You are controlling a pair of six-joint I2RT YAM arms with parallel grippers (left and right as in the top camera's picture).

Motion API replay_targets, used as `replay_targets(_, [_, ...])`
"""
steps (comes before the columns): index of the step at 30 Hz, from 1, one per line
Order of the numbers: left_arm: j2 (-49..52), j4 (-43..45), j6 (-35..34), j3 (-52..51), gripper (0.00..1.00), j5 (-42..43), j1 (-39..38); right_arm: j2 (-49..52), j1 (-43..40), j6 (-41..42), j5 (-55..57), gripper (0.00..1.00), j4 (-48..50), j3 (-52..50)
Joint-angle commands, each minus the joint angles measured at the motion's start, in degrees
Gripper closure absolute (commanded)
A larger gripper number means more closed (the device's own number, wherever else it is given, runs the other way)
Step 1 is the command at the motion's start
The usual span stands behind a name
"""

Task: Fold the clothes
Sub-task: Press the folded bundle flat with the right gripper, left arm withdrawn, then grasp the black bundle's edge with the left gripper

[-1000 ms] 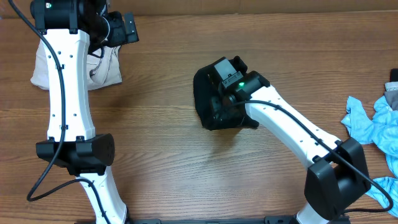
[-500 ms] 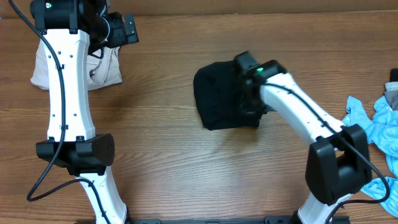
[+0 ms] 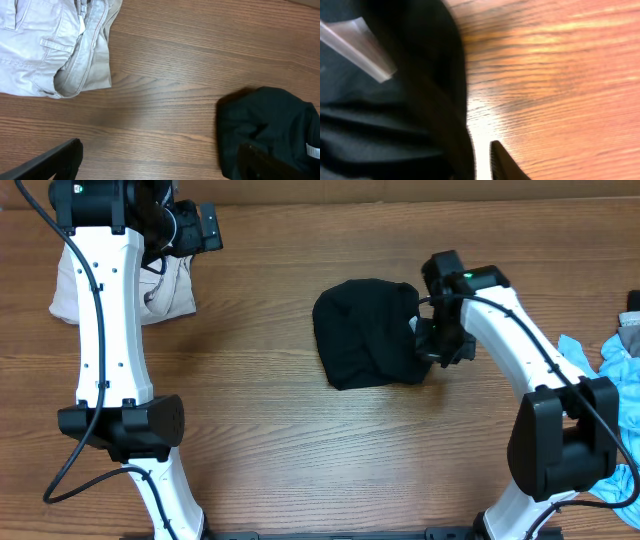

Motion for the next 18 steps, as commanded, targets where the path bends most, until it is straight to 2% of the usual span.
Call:
replay_targets(1, [0.2, -0.1, 2.5, -0.5, 0.00, -0.2, 0.2, -0.2, -3.6, -3.8, -5.0, 0.59, -0.6, -0.5])
replay_targets(6, [0.2, -0.1, 3.8, -0.5, 0.00, 0.0, -0.2, -0.2, -7.8, -9.3, -11.6, 0.35, -2.1, 0.8])
replay_targets(7, [0.2, -0.2, 5.8, -0.5, 0.00, 1.5, -0.5, -0.3, -8.2, -10.2, -12.9, 0.30, -2.8, 2.3])
replay_targets(11, [0.4, -2.5, 15.7, -0.5, 0.00, 9.8, -2.4, -0.4, -8.0, -11.2, -13.0, 0.22, -6.0, 10.7])
replay_targets(18, [1.3, -6.6, 16.9, -2.3, 0.00, 12.8, -8.3, -0.4, -6.8, -11.6, -12.5, 0.07, -6.3, 20.6])
